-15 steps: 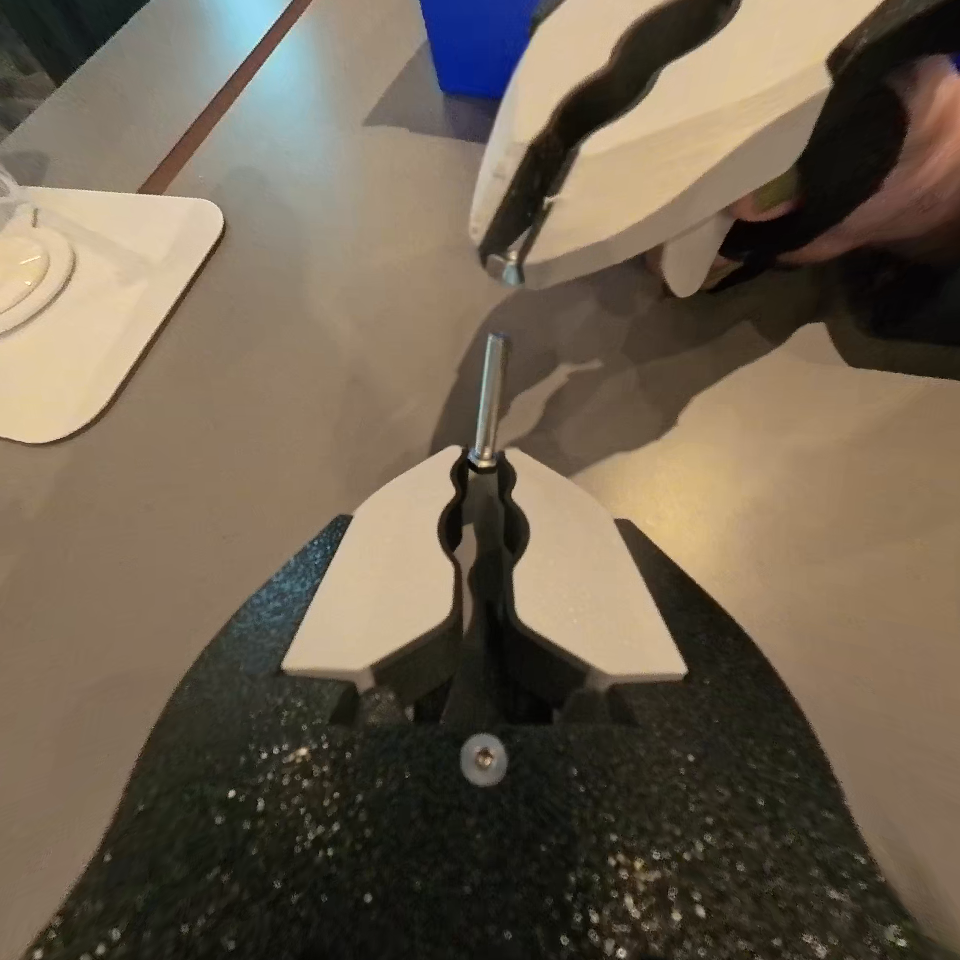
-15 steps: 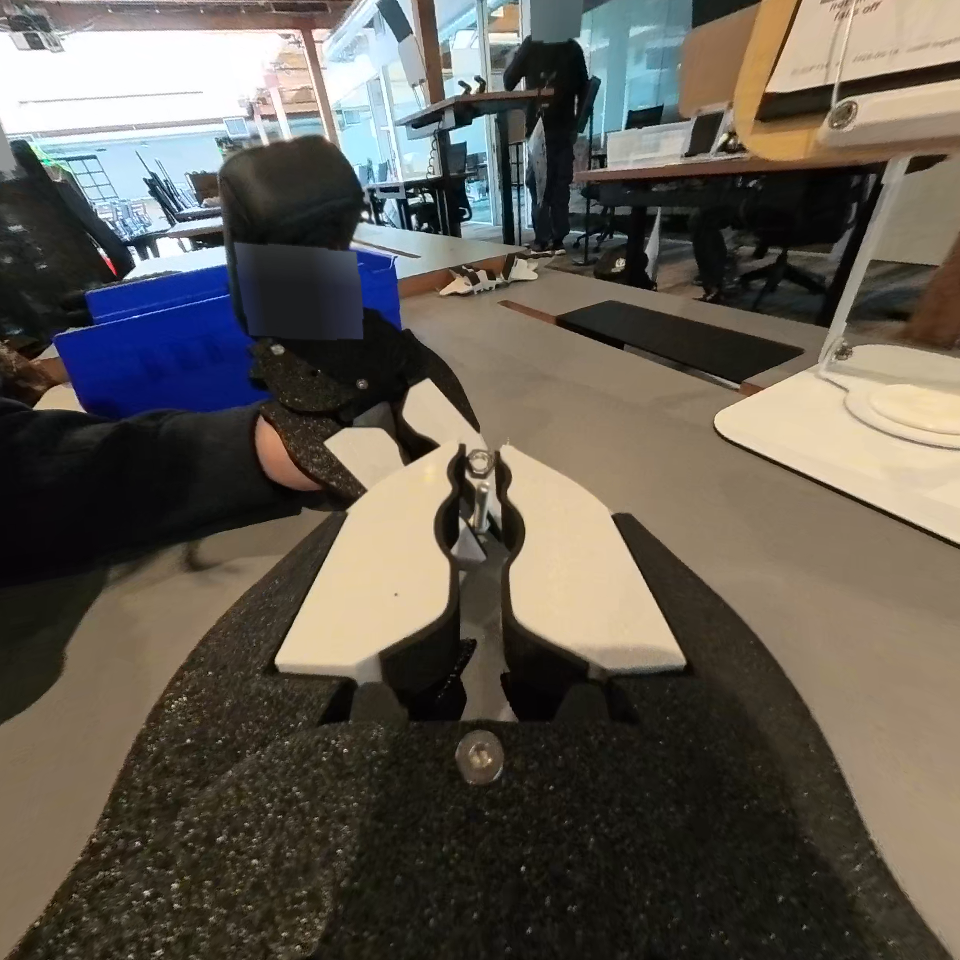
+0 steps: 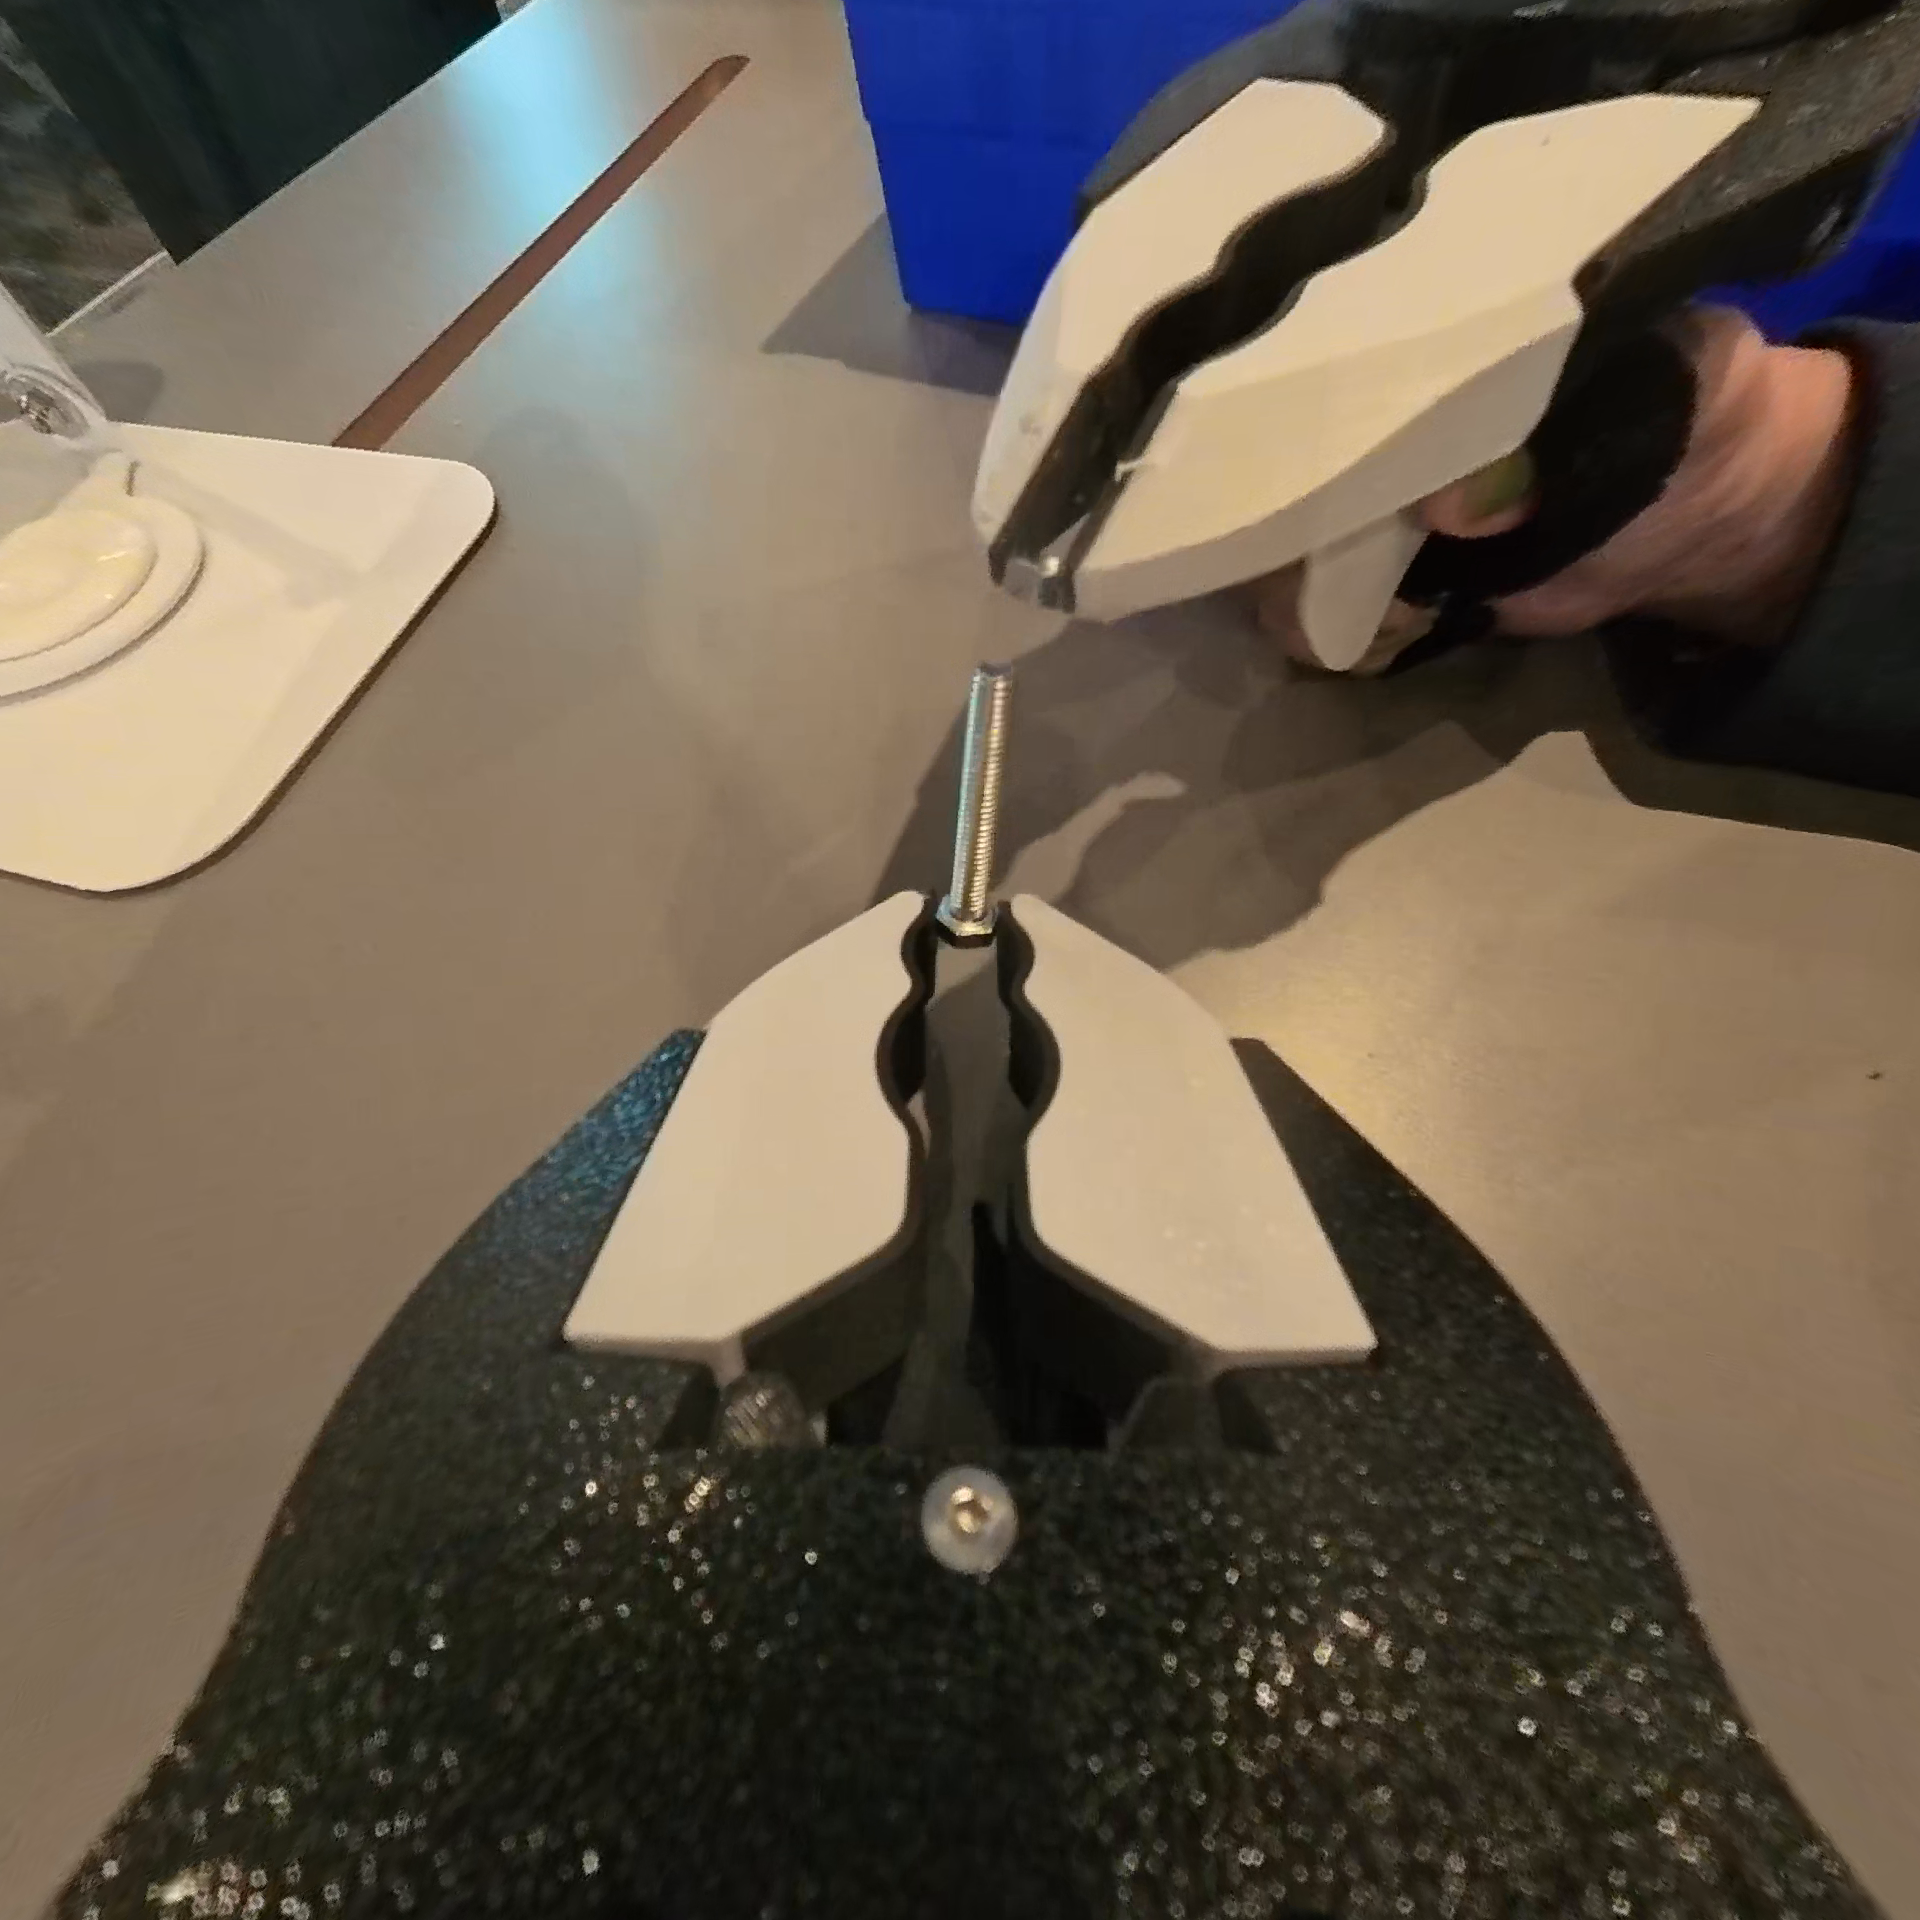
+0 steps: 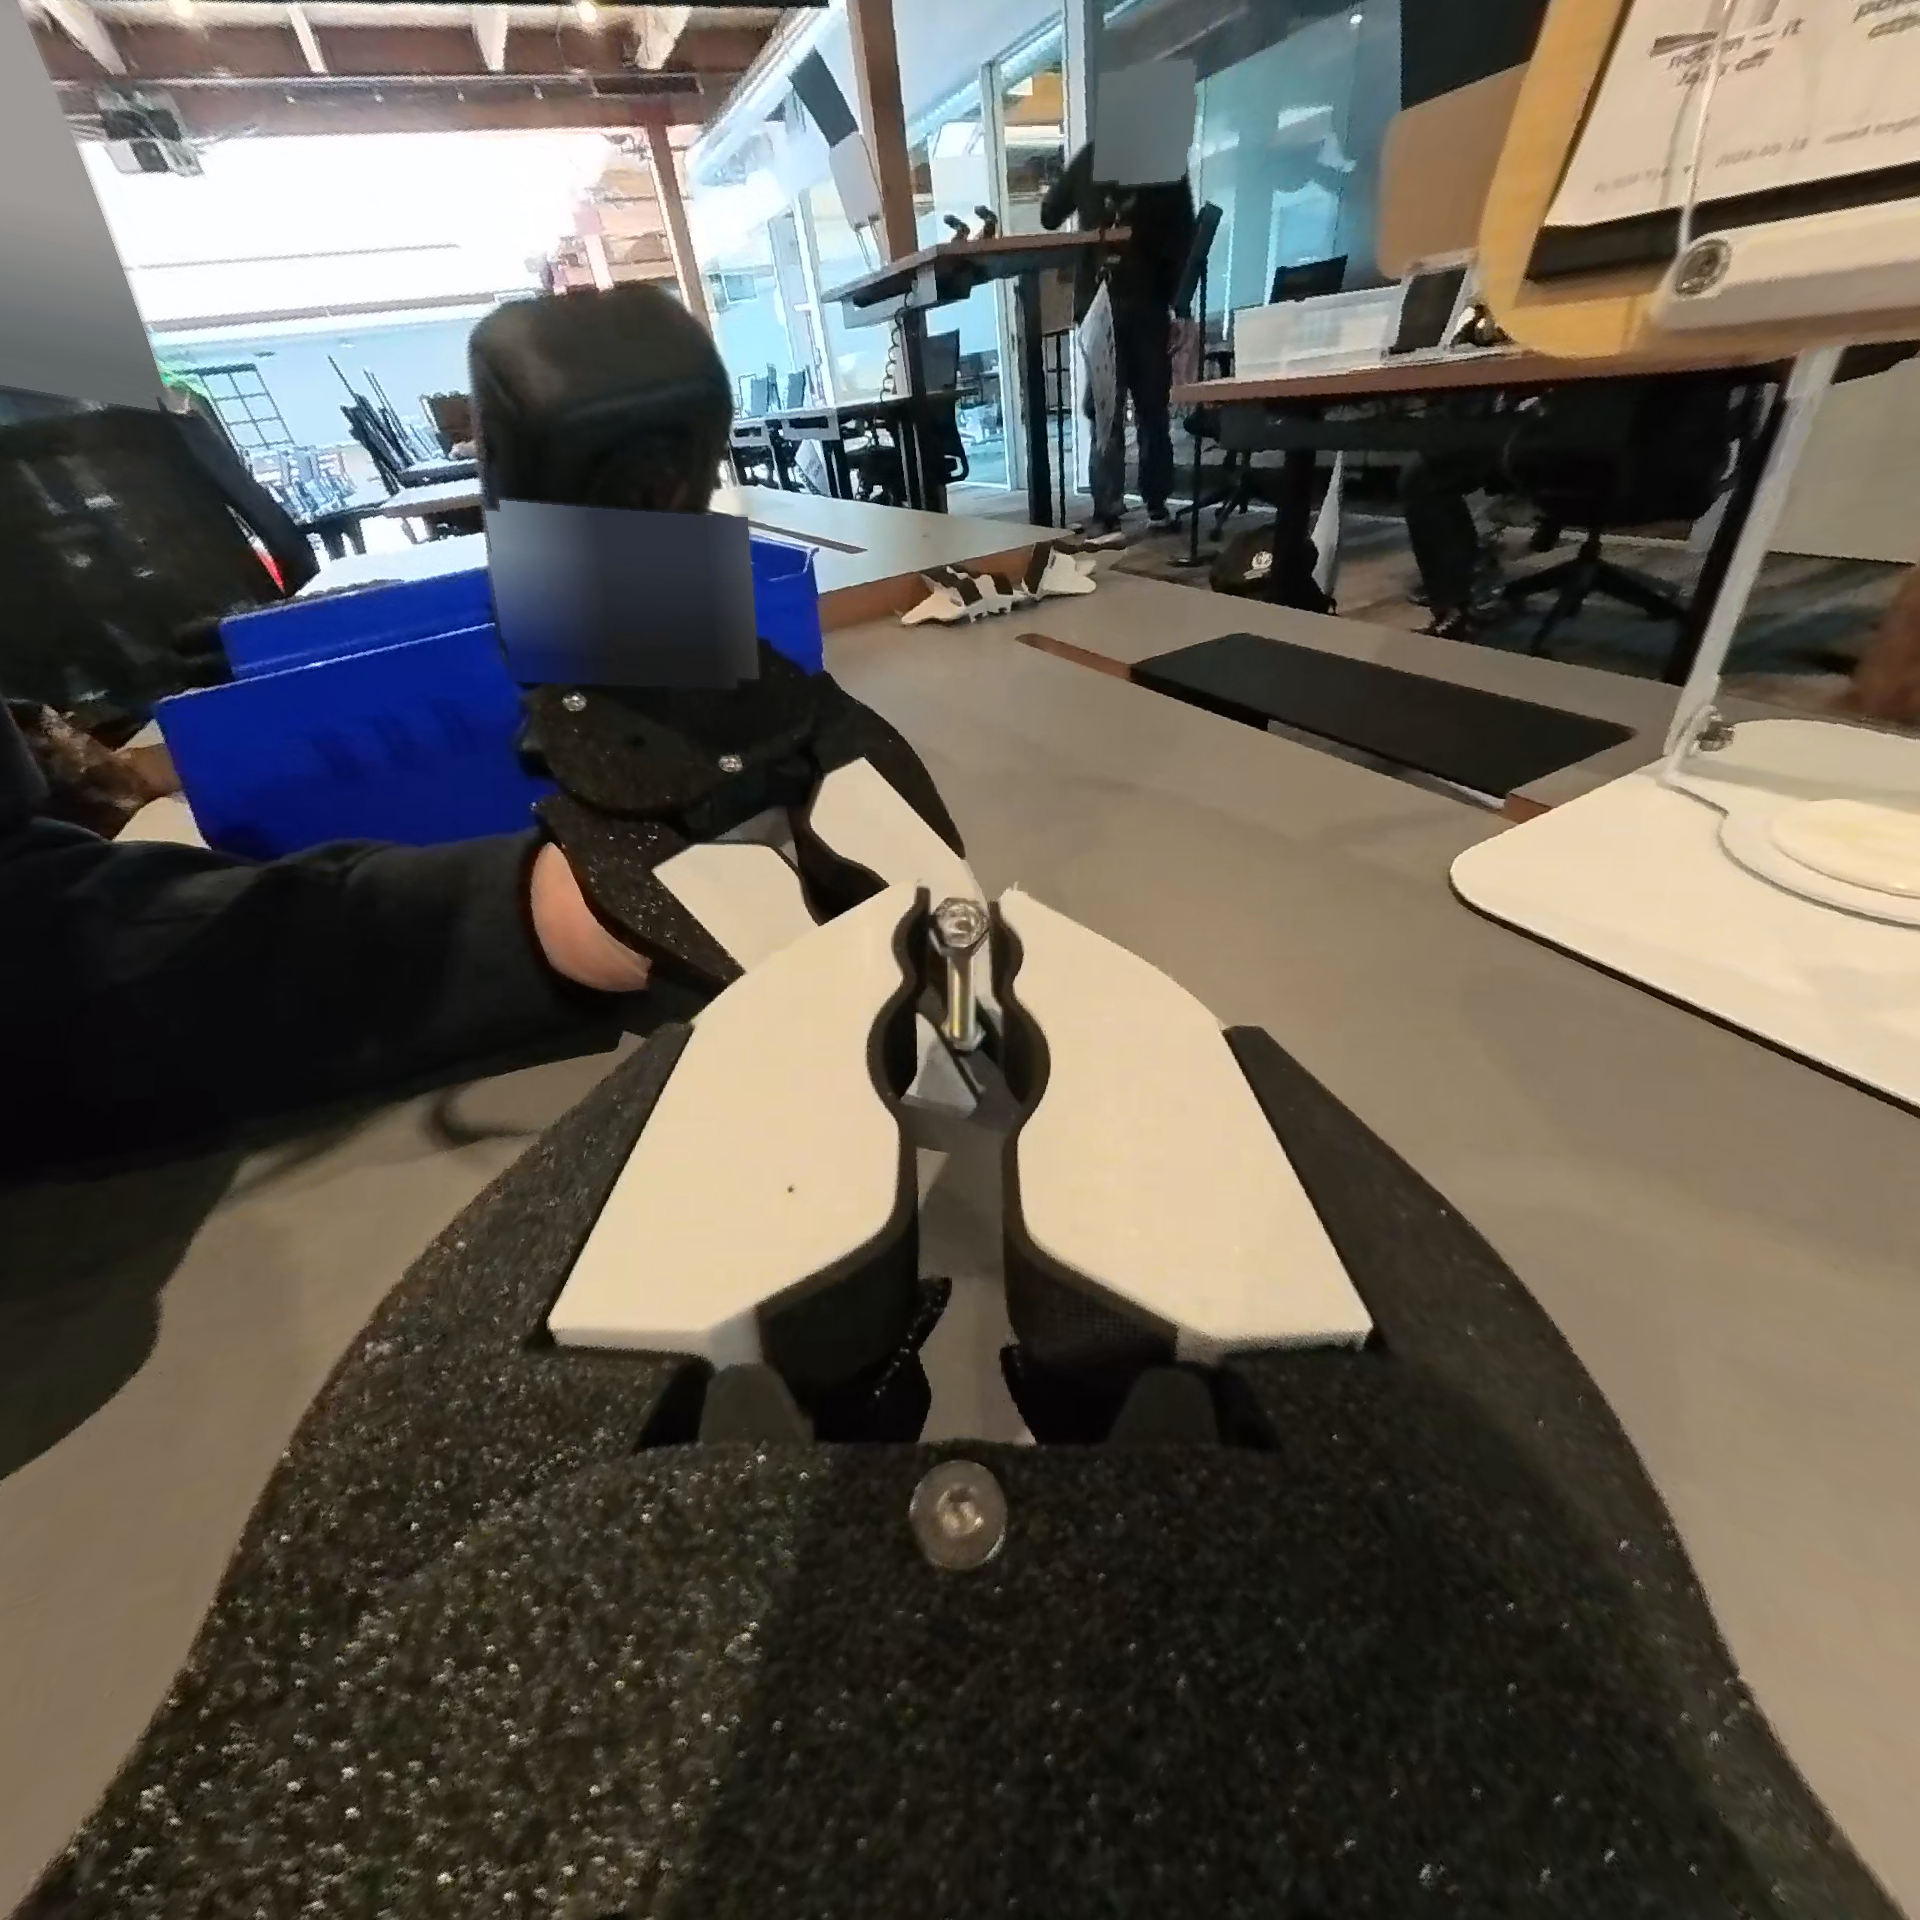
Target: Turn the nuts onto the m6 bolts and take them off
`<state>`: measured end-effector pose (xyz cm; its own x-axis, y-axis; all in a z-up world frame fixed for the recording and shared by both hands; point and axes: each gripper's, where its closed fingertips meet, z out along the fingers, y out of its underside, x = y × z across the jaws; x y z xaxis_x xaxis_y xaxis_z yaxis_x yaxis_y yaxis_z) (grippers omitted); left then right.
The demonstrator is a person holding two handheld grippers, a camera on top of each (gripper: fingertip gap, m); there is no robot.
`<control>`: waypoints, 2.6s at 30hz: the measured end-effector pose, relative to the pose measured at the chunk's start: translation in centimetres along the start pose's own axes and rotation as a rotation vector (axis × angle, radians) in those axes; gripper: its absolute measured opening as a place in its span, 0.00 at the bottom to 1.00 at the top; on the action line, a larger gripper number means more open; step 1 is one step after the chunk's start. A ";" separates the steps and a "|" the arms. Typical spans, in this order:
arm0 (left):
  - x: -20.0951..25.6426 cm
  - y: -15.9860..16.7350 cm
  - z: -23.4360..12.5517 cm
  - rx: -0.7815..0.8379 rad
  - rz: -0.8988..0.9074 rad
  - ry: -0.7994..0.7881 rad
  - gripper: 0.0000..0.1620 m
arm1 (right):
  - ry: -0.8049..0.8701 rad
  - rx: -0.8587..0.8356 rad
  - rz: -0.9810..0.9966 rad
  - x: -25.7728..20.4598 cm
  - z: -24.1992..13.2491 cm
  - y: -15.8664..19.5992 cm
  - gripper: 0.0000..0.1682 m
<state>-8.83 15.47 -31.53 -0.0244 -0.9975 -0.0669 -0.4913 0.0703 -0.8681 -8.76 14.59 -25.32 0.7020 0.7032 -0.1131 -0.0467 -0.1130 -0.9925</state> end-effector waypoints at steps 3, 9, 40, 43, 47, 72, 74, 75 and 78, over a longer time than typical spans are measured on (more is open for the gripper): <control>0.1 -0.1 0.0 0.005 -0.005 0.009 0.07 | 0.002 0.002 -0.008 -0.1 0.1 0.0 0.06; 0.1 -0.3 -0.1 0.021 -0.016 0.017 0.07 | 0.008 -0.026 -0.015 -0.1 0.5 0.3 0.06; 0.6 0.0 0.1 -0.002 0.018 0.032 0.06 | 0.012 -0.069 -0.010 -0.1 0.2 0.9 0.07; 0.5 -0.1 0.0 0.009 0.007 0.034 0.06 | 0.006 -0.064 -0.011 -0.2 0.1 0.8 0.07; 0.4 -0.3 -0.2 0.026 -0.009 0.039 0.06 | 0.007 -0.062 -0.014 -0.2 0.1 0.8 0.08; 0.2 -0.4 -0.1 0.031 -0.030 0.039 0.06 | -0.007 -0.021 -0.013 -0.6 0.0 0.3 0.15; 0.2 -0.4 -0.1 0.029 -0.029 0.039 0.06 | -0.010 -0.038 -0.027 -0.7 0.2 0.5 0.15; 0.2 -0.4 -0.1 0.029 -0.030 0.038 0.06 | -0.017 -0.045 -0.032 -0.9 0.2 0.6 0.15; 0.2 -0.4 -0.1 0.031 -0.035 0.038 0.06 | -0.049 -0.045 -0.028 -1.3 0.0 0.7 0.10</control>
<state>-8.73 15.28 -31.13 -0.0413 -0.9990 -0.0175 -0.4649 0.0347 -0.8847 -9.72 13.56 -25.82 0.6671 0.7397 -0.0887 0.0050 -0.1236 -0.9923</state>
